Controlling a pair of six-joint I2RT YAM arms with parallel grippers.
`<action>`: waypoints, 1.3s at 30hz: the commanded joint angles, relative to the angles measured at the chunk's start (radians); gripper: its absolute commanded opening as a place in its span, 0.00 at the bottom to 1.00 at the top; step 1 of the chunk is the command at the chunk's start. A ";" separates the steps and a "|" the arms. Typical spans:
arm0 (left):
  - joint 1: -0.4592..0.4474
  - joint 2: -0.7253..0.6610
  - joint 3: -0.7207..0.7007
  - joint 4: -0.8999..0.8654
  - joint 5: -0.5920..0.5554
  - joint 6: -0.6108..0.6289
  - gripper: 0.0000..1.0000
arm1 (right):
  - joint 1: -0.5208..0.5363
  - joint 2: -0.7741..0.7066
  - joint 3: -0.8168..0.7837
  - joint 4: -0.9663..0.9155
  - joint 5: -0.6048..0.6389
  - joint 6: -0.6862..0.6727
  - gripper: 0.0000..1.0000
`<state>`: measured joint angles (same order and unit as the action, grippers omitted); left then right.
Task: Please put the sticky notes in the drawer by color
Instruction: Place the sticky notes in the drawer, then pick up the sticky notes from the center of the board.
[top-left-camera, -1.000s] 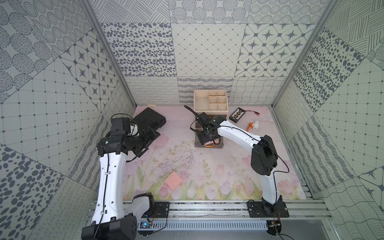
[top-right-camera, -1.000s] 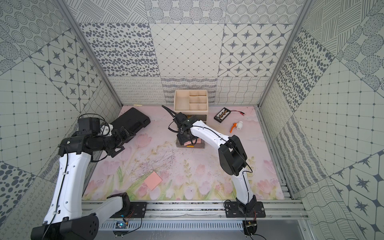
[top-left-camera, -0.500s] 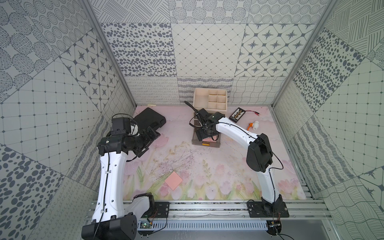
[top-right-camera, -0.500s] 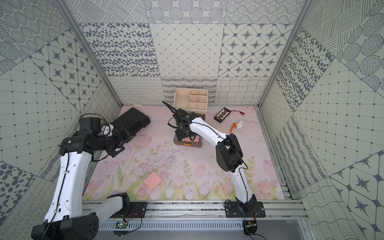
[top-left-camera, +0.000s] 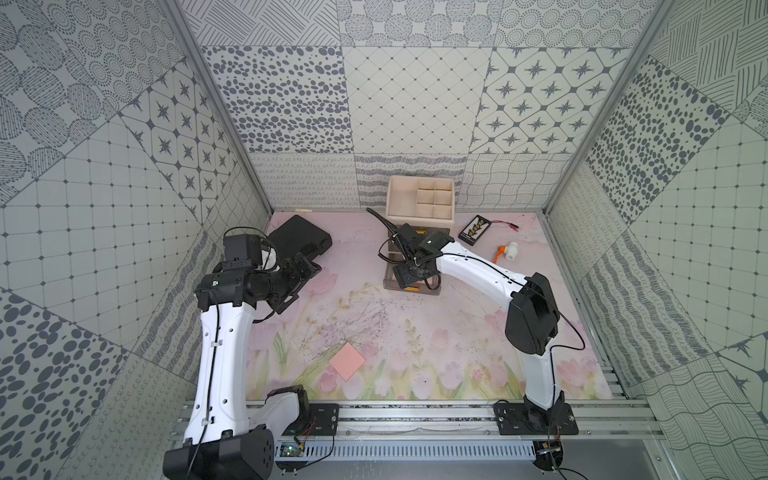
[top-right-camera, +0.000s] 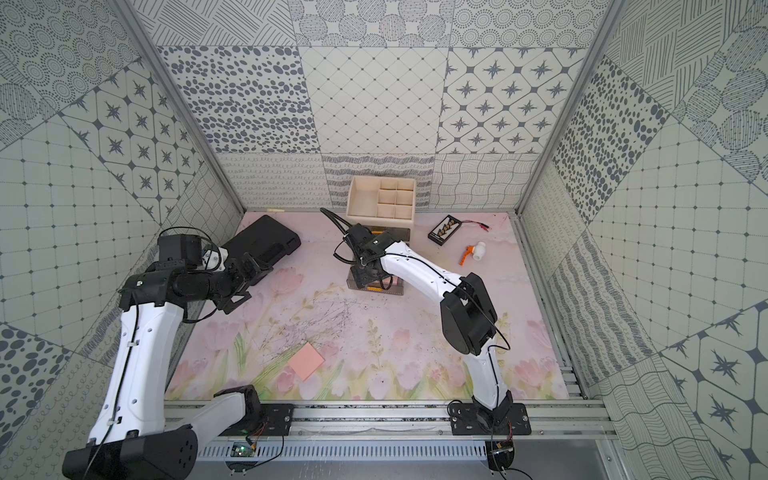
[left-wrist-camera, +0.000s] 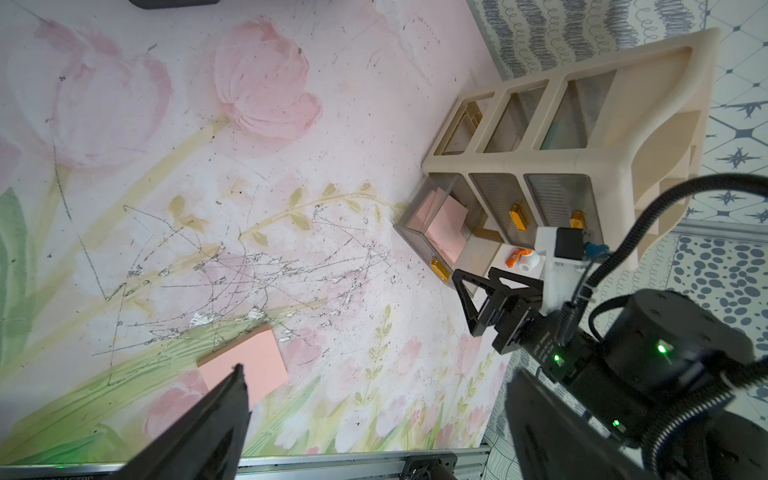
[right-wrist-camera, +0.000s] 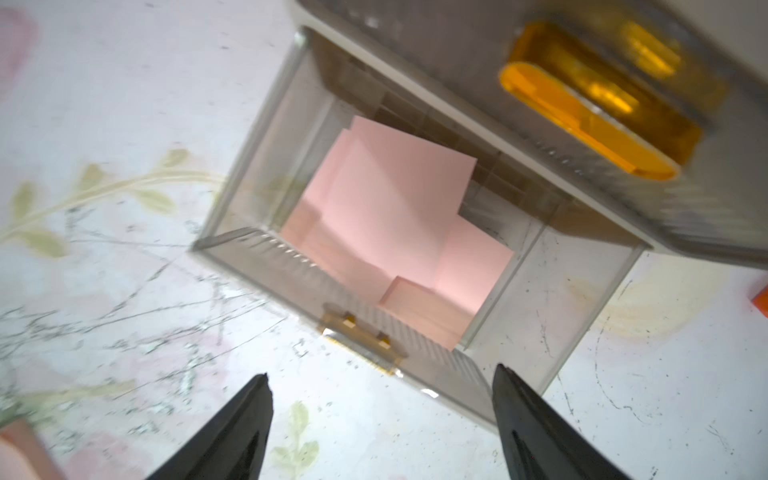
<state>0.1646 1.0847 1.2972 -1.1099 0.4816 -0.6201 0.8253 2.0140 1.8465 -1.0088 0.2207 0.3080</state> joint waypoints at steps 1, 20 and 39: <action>0.008 0.004 0.038 0.002 0.011 -0.012 0.99 | 0.075 -0.066 0.008 0.040 -0.033 0.023 0.87; 0.142 -0.014 0.147 0.078 0.063 -0.194 0.99 | 0.406 -0.009 -0.227 0.247 -0.260 0.083 0.99; 0.144 -0.014 0.164 0.072 0.078 -0.182 0.99 | 0.472 0.204 -0.018 0.215 -0.214 0.057 0.99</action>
<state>0.3038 1.0725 1.4578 -1.0805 0.5388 -0.8036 1.2938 2.1937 1.7916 -0.8066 0.0032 0.3744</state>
